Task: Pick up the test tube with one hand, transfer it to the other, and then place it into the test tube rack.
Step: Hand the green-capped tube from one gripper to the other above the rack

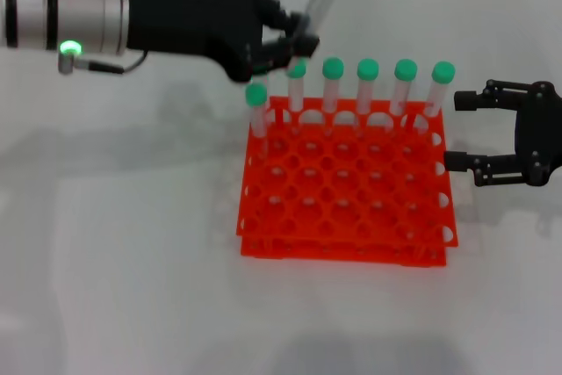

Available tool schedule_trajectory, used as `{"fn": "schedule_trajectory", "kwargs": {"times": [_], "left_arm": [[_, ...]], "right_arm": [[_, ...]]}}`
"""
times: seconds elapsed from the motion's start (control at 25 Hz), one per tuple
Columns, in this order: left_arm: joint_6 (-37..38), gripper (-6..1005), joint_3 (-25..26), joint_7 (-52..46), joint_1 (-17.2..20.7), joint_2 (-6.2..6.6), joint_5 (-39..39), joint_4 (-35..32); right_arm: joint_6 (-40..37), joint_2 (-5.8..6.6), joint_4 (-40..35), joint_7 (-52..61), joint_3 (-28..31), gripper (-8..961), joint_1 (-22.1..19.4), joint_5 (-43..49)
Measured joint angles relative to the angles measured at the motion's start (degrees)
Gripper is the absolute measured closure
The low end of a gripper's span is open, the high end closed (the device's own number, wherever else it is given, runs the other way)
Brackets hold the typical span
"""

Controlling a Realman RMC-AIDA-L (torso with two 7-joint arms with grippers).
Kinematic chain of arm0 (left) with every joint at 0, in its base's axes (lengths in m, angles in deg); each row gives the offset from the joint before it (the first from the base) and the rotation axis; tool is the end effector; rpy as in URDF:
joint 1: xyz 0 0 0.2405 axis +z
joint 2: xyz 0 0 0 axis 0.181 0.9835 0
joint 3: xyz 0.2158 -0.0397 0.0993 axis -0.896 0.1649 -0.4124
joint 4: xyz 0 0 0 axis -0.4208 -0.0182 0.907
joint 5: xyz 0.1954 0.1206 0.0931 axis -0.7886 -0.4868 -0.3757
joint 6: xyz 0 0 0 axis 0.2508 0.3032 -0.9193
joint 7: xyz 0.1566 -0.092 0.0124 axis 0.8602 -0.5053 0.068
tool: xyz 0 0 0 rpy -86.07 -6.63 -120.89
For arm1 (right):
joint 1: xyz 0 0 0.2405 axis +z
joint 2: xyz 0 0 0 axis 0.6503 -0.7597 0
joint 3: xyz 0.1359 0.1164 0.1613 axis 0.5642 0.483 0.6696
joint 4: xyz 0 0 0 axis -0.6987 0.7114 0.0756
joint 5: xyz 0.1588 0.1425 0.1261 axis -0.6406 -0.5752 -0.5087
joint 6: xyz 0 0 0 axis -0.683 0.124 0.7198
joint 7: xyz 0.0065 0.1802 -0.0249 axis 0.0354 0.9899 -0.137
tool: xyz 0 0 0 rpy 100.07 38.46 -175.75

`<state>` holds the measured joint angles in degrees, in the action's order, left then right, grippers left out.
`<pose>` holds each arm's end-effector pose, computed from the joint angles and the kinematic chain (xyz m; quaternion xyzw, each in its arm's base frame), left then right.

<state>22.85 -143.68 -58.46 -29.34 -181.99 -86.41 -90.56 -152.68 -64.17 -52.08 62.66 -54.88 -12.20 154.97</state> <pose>-0.1290 0.4208 -0.0083 -0.9738 -0.0456 -0.2001 0.0981 0.2473 0.3689 0.0223 -0.9600 0.0520 0.2357 0.1419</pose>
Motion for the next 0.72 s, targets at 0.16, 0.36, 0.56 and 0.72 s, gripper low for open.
{"fn": "schedule_trajectory", "kwargs": {"times": [0.16,0.36,0.56,0.72], "left_arm": [[2.6,789,0.6,4.5,-0.8,0.89,0.4,6.3],[4.5,787,0.6,7.5,-2.6,2.15,0.0,13.0],[5.5,785,0.6,9.4,-3.8,2.72,-0.3,16.2],[4.2,784,0.6,8.9,-4.7,2.42,-0.6,16.8]], "right_arm": [[-0.1,-0.04,-0.1,0.0,0.0,143,-0.1,-0.1],[-0.1,0.17,-0.1,0.0,0.8,143,-0.1,-0.8],[0.0,0.43,-0.1,0.4,2.1,143,0.0,-1.4],[-1.5,1.46,0.3,4.6,2.3,143,1.1,-2.5]]}}
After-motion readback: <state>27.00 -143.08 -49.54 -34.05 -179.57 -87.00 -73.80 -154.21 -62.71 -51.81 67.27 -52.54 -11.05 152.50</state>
